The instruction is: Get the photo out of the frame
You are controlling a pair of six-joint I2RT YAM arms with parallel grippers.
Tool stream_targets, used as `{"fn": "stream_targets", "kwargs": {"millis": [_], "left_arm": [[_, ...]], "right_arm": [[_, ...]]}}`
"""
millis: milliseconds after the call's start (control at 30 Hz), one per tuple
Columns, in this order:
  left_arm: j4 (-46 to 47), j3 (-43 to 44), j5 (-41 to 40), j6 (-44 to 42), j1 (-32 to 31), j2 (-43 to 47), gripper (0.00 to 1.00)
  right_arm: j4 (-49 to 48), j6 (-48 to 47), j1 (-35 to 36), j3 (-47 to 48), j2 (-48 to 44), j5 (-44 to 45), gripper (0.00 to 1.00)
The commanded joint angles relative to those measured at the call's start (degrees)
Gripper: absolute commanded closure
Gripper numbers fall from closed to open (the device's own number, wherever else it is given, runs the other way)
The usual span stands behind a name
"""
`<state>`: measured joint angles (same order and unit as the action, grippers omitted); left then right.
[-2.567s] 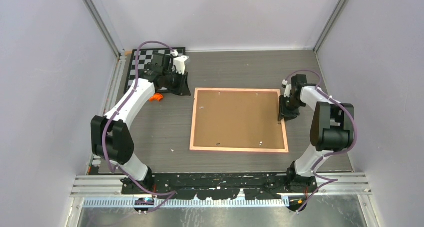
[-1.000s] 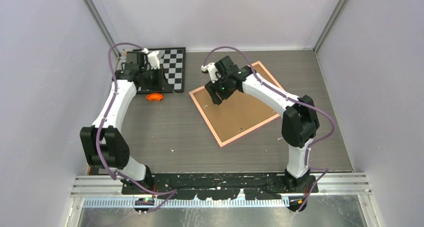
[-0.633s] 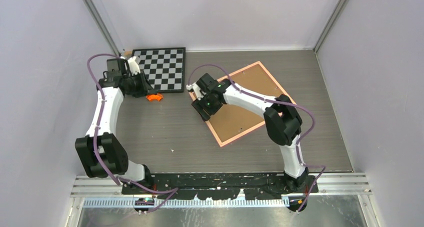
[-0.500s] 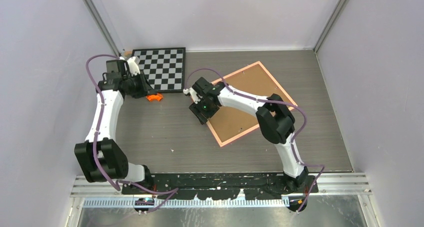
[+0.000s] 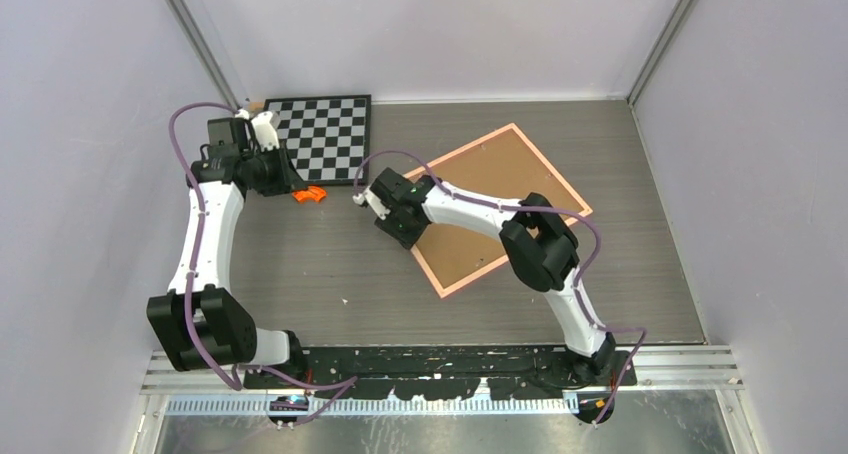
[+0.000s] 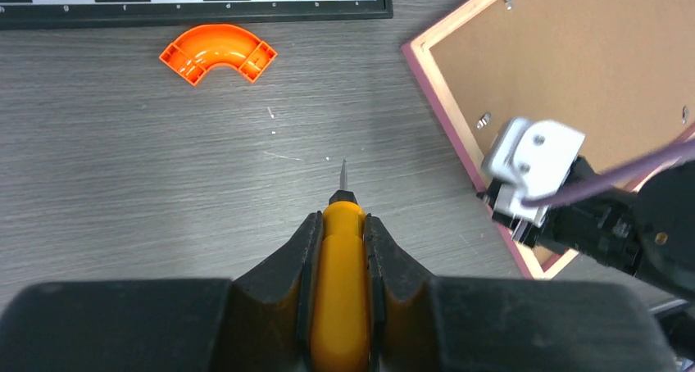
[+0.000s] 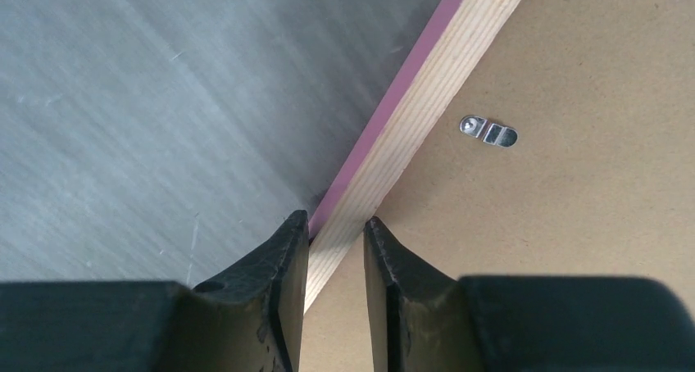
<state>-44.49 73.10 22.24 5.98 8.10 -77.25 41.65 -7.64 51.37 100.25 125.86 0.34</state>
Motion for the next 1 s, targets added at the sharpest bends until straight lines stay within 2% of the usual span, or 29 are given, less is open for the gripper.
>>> {"fn": "stream_targets", "kwargs": {"millis": [0,200,367,667,900,967], "left_arm": [[-3.77,4.60,4.73,-5.69,-0.01,-1.77,1.00],[-4.97,6.24,7.47,-7.74,0.02,-3.16,1.00],[-6.55,6.53,9.65,-9.87,-0.10,-4.04,1.00],[-8.45,4.72,11.09,-16.55,-3.97,-4.02,1.00],[-8.68,4.20,7.89,-19.38,-12.17,-4.66,1.00],[-8.62,4.25,6.55,-20.05,-15.02,-4.89,1.00]], "right_arm": [[1.73,-8.42,6.08,-6.05,-3.76,-1.80,0.70],[2.21,-14.63,9.68,-13.48,-7.02,-1.51,0.83],[3.34,-19.09,10.67,-19.38,-11.45,-3.42,0.86],[5.04,-30.22,10.71,-30.70,-22.71,-1.68,0.84],[6.47,-33.43,10.75,-35.31,-29.21,1.81,0.80],[5.89,-32.47,10.65,-35.95,-31.72,2.61,0.75]]}}
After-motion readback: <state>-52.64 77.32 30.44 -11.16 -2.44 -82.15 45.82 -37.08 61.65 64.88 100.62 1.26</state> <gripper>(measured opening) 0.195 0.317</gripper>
